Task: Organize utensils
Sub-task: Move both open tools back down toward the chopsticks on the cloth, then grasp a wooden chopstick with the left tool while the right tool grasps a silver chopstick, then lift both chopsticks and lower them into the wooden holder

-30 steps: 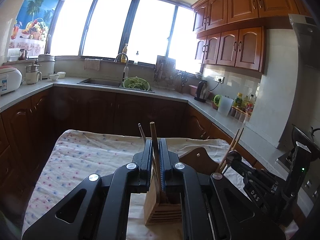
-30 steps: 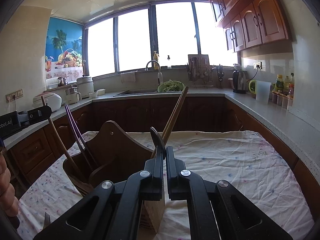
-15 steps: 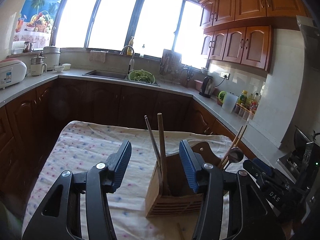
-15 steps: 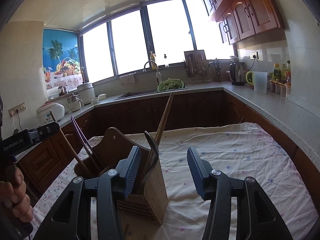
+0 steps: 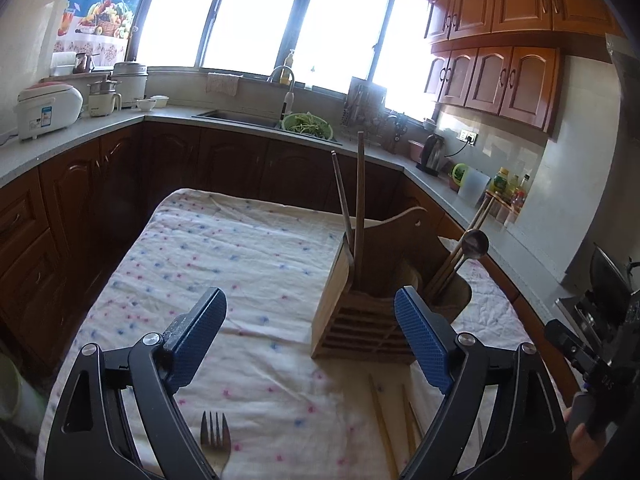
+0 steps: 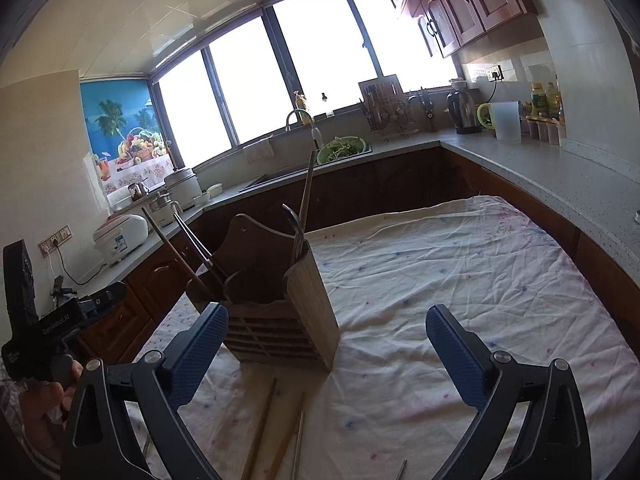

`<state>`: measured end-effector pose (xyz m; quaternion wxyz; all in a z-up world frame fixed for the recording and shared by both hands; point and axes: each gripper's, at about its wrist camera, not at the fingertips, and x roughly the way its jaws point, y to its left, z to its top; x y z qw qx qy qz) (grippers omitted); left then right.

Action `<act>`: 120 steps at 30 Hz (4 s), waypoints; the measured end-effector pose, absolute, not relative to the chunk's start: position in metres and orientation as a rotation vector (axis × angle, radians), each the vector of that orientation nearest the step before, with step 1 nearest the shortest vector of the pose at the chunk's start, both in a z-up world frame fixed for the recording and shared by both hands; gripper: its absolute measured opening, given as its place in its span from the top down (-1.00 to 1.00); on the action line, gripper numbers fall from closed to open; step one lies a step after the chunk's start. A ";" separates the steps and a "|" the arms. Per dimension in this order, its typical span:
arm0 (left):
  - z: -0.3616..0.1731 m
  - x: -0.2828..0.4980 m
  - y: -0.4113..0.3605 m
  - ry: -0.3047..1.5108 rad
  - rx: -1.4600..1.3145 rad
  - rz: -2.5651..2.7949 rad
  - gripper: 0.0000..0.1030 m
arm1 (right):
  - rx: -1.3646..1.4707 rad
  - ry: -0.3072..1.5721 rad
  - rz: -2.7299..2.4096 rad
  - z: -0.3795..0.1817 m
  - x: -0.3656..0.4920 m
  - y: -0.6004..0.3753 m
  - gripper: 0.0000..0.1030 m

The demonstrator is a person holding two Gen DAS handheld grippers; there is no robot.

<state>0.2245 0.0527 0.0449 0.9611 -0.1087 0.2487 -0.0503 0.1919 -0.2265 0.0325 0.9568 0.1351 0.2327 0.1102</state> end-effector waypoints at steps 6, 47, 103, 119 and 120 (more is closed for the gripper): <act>0.024 0.193 0.055 0.559 -0.229 -0.095 -0.72 | 0.324 0.491 0.225 0.022 0.154 -0.235 -0.96; -0.042 0.171 0.002 0.824 -0.139 -0.193 -0.70 | 0.309 0.749 0.136 -0.047 0.111 -0.252 -0.49; -0.079 0.265 -0.056 1.017 0.147 -0.324 0.88 | 0.048 0.977 0.347 -0.079 0.244 -0.149 0.90; 0.020 0.191 -0.003 0.778 -0.051 -0.379 0.91 | 0.253 0.705 0.378 0.024 0.180 -0.194 0.92; 0.027 0.186 -0.001 0.754 -0.062 -0.380 0.91 | 0.256 0.685 0.378 0.031 0.176 -0.196 0.92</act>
